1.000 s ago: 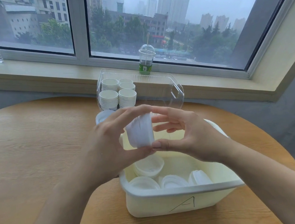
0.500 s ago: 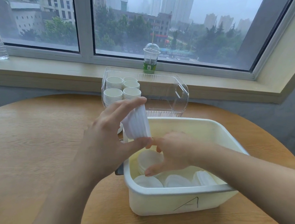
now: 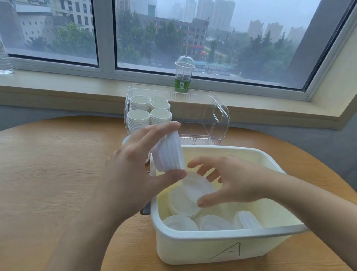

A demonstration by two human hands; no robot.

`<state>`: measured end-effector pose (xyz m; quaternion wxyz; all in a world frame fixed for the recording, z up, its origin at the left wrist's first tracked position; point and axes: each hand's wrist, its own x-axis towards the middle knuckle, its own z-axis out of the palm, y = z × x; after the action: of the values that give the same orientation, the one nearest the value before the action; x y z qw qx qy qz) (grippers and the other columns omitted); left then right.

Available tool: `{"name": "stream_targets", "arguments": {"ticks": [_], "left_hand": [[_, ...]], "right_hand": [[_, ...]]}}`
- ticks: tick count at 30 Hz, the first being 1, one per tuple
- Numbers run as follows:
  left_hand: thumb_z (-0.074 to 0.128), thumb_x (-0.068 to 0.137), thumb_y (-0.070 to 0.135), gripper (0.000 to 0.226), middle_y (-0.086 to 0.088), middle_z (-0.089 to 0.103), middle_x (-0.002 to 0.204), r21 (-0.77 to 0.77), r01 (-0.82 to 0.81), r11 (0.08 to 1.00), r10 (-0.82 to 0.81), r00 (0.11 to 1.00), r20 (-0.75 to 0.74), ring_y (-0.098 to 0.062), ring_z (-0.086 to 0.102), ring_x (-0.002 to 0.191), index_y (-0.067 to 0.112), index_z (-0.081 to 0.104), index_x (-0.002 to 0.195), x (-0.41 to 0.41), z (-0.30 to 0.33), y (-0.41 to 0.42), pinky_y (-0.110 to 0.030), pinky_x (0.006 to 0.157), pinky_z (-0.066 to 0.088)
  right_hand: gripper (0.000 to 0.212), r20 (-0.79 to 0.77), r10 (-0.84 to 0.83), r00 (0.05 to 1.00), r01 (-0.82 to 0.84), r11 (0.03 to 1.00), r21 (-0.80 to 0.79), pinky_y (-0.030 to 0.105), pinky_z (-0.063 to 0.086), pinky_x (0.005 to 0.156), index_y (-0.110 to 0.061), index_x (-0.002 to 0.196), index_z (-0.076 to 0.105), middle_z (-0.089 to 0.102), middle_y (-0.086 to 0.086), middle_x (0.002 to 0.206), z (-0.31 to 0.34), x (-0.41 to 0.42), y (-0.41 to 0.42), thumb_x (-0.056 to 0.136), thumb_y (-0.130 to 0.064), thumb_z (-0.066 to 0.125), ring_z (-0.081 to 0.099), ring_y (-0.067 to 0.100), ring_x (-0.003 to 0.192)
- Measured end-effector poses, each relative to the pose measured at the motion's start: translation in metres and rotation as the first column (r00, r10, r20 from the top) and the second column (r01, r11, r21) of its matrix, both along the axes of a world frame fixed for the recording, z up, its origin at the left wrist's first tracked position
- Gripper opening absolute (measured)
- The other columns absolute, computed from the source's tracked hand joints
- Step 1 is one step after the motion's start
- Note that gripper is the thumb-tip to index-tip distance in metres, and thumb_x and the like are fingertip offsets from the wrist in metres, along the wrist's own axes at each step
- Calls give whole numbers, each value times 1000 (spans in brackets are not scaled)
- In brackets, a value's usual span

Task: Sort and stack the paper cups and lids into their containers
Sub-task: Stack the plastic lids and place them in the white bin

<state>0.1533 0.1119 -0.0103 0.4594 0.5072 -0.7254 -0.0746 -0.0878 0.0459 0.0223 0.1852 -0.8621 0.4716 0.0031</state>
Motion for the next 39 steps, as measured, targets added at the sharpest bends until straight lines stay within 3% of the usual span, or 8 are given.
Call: {"name": "stream_targets", "arguments": {"ticks": [3, 7, 10, 13, 17, 22, 32, 39], "left_hand": [[76, 73, 66, 79, 32, 51, 145, -4, -1, 1000, 1, 1000, 12, -7, 60, 117, 60, 44, 145, -1, 0, -1, -48, 90, 57], [75, 73, 68, 80, 32, 51, 145, -4, 17, 1000, -16, 1000, 17, -6, 59, 120, 61, 43, 145, -5, 1, -1, -50, 93, 56], [72, 73, 71, 79, 32, 50, 146, -11, 46, 999, -45, 999, 28, -4, 57, 124, 62, 42, 146, -7, 2, 1, -44, 92, 57], [80, 75, 65, 81, 32, 50, 147, -28, 99, 995, -98, 995, 20, -1, 52, 132, 61, 43, 147, -10, 5, 3, -31, 96, 53], [84, 75, 53, 80, 30, 52, 145, -70, 124, 990, -124, 992, 1, 2, 50, 134, 54, 48, 147, -15, 7, 5, -17, 95, 45], [91, 76, 47, 85, 26, 52, 147, -64, 136, 989, -134, 990, 40, 1, 50, 135, 55, 45, 148, -17, 5, 5, -31, 97, 51], [88, 77, 53, 83, 26, 51, 147, -89, 148, 985, -143, 988, 53, 2, 49, 135, 53, 45, 149, -15, 3, 5, -29, 100, 49], [78, 84, 62, 81, 21, 48, 147, -77, 144, 987, -138, 987, 77, -6, 51, 134, 63, 36, 152, -15, 1, 4, -48, 101, 54]], "right_hand": [[85, 186, -45, 982, 48, 999, -8, 16, 52, 94, -51, 144, 45, 62, -23, 125, 10, -14, 7, 74, -47, 92, 64, -10, 106], [88, 469, -70, 881, 50, 997, 55, 30, 54, 105, -42, 148, 46, 59, -12, 133, 22, -24, 13, 75, -28, 94, 67, 1, 117], [88, 576, -18, 818, -7, 999, 41, 32, 53, 107, -38, 148, 48, 60, -12, 135, 27, -25, 18, 73, -26, 93, 66, 7, 123], [88, 616, 19, 787, -39, 999, 19, 34, 53, 107, -37, 148, 49, 61, -16, 136, 29, -21, 23, 72, -27, 92, 64, 7, 126], [89, 642, 52, 765, -70, 998, 4, 41, 53, 108, -33, 149, 48, 60, -6, 143, 31, -16, 27, 72, -24, 92, 63, 11, 129], [90, 614, 70, 786, -86, 996, -3, 39, 54, 107, -32, 150, 47, 59, -11, 144, 30, -14, 28, 74, -20, 93, 61, 9, 131], [90, 591, 88, 802, -94, 995, -21, 34, 55, 105, -34, 150, 48, 61, -12, 141, 32, -12, 27, 73, -26, 93, 62, 7, 128], [89, 614, 92, 784, -80, 996, -47, 37, 57, 102, -36, 151, 50, 64, -8, 134, 26, -3, 26, 72, -35, 92, 67, 12, 122]]}}
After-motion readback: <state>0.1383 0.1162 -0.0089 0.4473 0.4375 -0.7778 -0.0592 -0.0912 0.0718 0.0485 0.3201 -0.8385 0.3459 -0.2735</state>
